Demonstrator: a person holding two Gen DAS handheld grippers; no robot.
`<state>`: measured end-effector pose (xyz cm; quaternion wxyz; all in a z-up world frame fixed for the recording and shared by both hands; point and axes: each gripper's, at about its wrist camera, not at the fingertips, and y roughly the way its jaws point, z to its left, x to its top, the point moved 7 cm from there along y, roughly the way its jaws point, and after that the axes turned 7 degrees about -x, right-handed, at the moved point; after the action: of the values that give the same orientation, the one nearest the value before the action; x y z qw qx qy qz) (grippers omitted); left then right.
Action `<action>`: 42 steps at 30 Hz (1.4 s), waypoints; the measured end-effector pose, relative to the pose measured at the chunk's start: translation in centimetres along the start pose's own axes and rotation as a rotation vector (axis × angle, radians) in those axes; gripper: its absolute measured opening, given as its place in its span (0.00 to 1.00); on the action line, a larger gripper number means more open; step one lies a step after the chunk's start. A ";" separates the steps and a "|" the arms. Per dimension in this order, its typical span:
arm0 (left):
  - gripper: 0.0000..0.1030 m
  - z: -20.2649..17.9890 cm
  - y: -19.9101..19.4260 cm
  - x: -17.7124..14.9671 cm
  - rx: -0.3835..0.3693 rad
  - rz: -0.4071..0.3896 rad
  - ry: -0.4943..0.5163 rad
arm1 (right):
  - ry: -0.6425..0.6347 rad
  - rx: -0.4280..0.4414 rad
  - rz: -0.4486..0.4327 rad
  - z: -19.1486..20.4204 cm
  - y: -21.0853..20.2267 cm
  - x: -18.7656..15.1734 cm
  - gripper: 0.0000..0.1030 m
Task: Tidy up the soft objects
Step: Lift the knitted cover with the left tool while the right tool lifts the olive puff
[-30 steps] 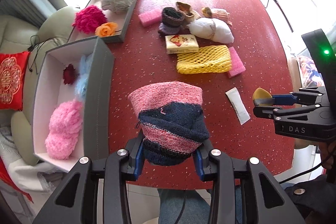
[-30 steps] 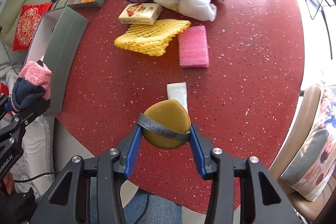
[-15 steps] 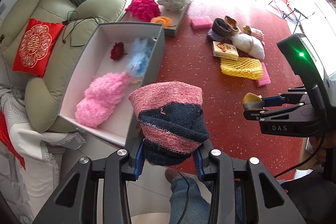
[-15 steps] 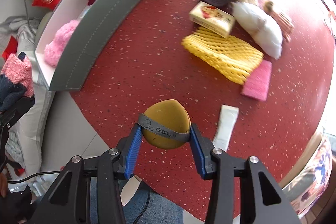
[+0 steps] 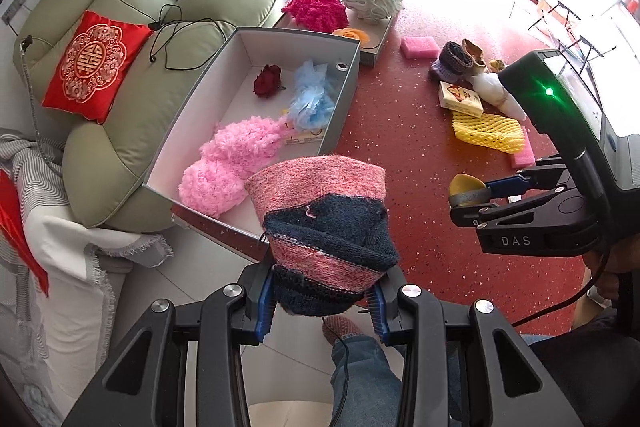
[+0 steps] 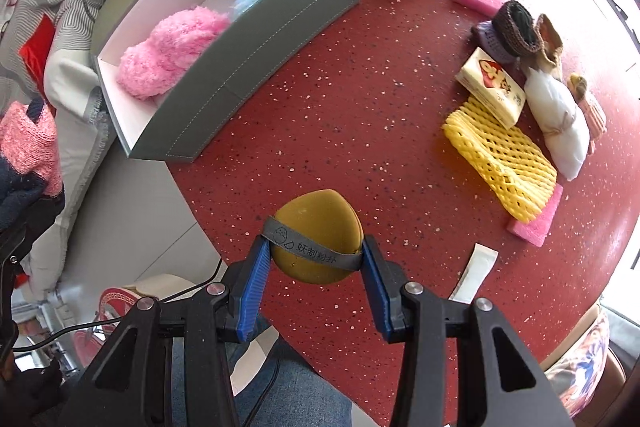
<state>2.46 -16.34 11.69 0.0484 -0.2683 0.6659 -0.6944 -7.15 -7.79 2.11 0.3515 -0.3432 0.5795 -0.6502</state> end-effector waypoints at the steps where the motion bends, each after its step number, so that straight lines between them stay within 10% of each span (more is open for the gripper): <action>1: 0.38 0.0 0.0 0.0 -0.001 0.000 0.001 | 0.000 -0.001 0.002 0.1 0.1 0.1 0.47; 26: 0.38 -1.8 0.8 1.0 -0.009 0.013 0.072 | 0.109 0.017 0.006 -3.4 0.3 -0.8 0.47; 42: 0.38 -10.9 3.8 2.2 -0.138 0.081 0.320 | 0.450 0.001 -0.017 -12.4 -0.2 -7.3 0.47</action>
<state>-5.25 -7.92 9.11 -0.0489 -0.1299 0.7214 -0.6785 -13.94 4.76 0.86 0.2079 -0.1941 0.6402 -0.7136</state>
